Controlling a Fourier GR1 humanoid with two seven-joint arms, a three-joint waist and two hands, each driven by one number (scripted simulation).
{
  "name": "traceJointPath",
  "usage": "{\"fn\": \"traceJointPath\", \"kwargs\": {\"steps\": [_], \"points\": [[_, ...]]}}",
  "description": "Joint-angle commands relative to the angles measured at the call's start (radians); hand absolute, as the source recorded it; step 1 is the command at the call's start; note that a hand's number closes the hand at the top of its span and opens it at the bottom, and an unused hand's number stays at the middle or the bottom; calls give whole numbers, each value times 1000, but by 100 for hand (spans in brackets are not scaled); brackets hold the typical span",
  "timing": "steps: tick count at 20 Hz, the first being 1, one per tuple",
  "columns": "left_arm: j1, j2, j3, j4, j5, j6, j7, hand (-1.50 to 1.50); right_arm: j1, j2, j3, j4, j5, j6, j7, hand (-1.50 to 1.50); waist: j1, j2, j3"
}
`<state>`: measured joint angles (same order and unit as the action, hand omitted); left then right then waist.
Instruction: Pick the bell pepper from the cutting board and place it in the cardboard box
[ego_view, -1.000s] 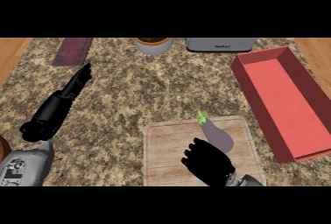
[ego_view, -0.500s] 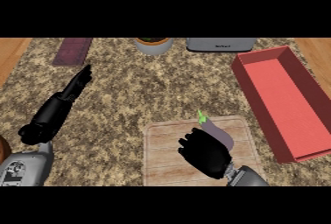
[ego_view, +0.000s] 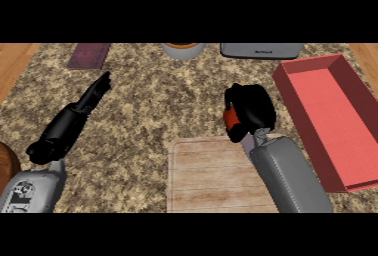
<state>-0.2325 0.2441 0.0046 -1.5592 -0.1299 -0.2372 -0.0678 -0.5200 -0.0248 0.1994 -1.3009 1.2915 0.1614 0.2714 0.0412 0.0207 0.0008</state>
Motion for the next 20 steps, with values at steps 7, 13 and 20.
{"fn": "traceJointPath", "kwargs": {"steps": [7,13,20], "points": [[-7,29,28,38,13,-33,-34,0,-418,25,-164,296,68,-206,322,150,-4,-12,-1],[10,4,11,21,-12,-2,-12,0,-467,-46,-329,289,89,-366,470,150,-20,-15,-1],[16,23,49,-8,23,-30,29,0,-489,-164,-427,309,54,-386,498,150,-32,-20,-1]]}}
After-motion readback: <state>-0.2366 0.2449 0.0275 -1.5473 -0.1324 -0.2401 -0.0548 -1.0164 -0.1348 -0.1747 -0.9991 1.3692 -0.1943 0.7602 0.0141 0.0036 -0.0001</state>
